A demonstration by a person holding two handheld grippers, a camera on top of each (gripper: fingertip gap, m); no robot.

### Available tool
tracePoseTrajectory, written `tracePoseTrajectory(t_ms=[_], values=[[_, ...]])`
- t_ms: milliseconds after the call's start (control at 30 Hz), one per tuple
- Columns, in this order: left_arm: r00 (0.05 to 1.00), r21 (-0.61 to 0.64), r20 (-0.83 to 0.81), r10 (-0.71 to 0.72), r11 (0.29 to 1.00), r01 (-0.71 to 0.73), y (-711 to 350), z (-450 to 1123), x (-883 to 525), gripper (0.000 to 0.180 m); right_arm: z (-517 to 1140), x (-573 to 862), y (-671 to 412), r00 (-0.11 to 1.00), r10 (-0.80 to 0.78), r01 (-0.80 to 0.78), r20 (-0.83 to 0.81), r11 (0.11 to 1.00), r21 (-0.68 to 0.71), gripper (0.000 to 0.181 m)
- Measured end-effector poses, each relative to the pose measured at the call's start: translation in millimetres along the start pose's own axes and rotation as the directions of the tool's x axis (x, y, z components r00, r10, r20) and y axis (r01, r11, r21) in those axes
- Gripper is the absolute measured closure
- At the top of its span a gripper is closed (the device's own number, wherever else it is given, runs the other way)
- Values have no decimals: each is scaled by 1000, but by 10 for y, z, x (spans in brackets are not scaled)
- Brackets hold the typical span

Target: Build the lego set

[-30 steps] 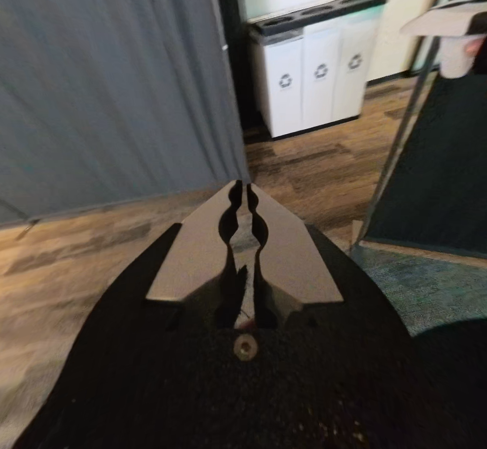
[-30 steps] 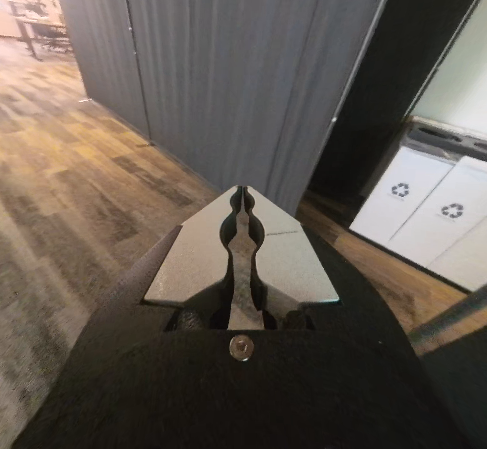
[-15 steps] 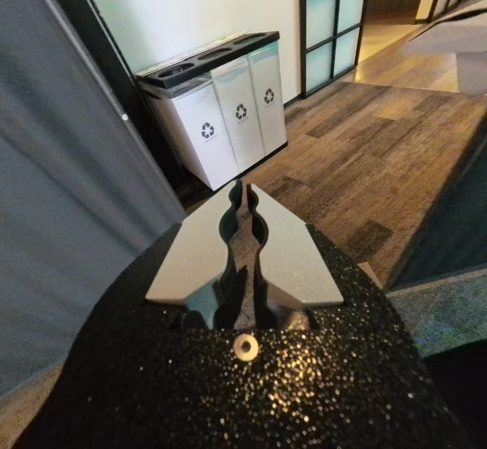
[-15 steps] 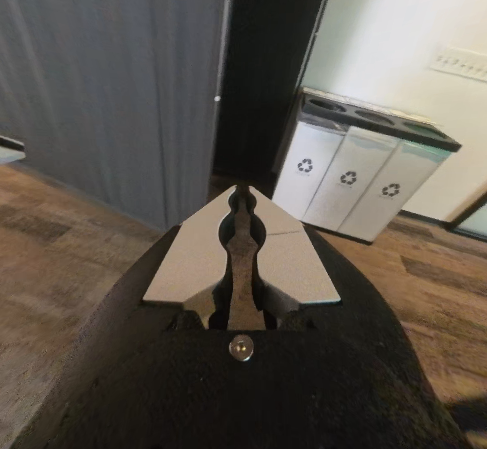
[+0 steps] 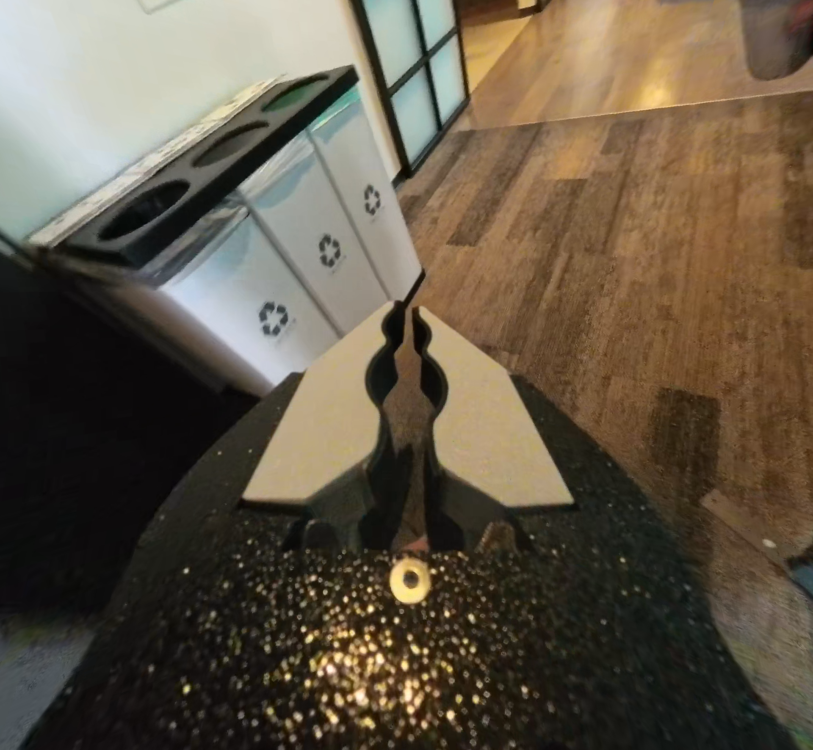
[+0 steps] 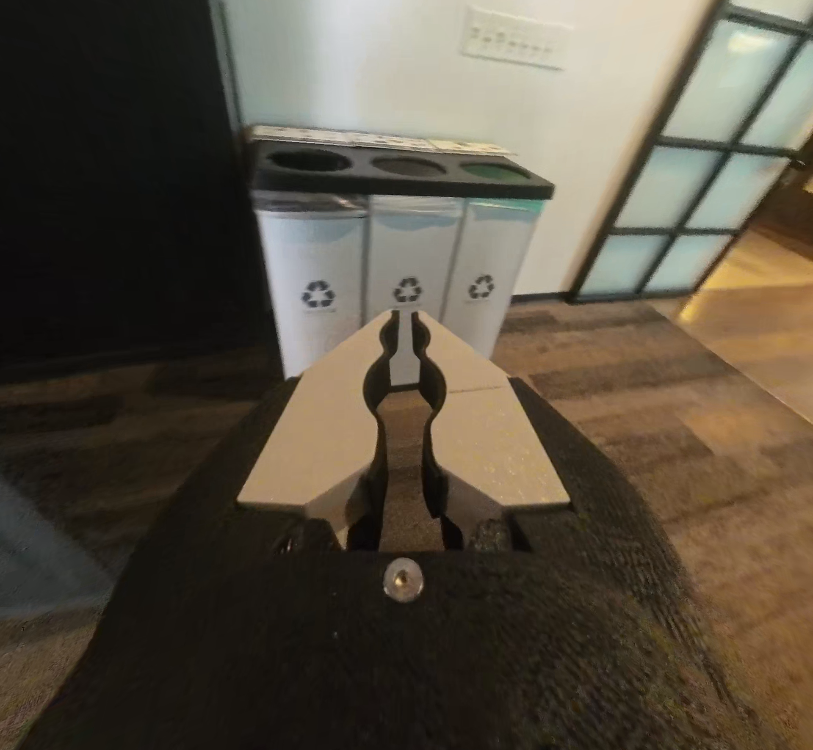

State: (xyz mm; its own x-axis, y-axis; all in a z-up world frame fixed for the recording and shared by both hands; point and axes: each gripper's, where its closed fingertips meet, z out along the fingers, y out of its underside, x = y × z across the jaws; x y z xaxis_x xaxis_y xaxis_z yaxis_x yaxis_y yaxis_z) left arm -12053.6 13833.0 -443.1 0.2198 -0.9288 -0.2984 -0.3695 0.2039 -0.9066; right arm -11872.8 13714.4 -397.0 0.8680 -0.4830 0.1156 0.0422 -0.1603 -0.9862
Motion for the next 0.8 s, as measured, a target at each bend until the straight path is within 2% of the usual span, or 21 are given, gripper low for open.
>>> tracePoseTrajectory(t_ms=[200,333,567,733,800], values=[[963,80,-209,170,984,-156,-543,1857,-432,177,1088,1021,81,971,59,-74,-232,996,-56,179],[889,217,-378,257,959,-184,-1150,2981,-350,179,1397,1862,-44,912,50,-62,-407,998,-16,179],[807,303,-529,261,947,-107,-1886,5155,58,174,1359,3503,340,734,-21,-96,-679,986,-134,177],[785,306,-584,206,952,-22,-2428,6753,377,152,1765,4887,686,622,7,-167,-783,978,-124,167],[813,270,-559,164,963,-9,-2662,7390,391,129,2079,5533,650,568,25,-186,-823,977,-99,163]])
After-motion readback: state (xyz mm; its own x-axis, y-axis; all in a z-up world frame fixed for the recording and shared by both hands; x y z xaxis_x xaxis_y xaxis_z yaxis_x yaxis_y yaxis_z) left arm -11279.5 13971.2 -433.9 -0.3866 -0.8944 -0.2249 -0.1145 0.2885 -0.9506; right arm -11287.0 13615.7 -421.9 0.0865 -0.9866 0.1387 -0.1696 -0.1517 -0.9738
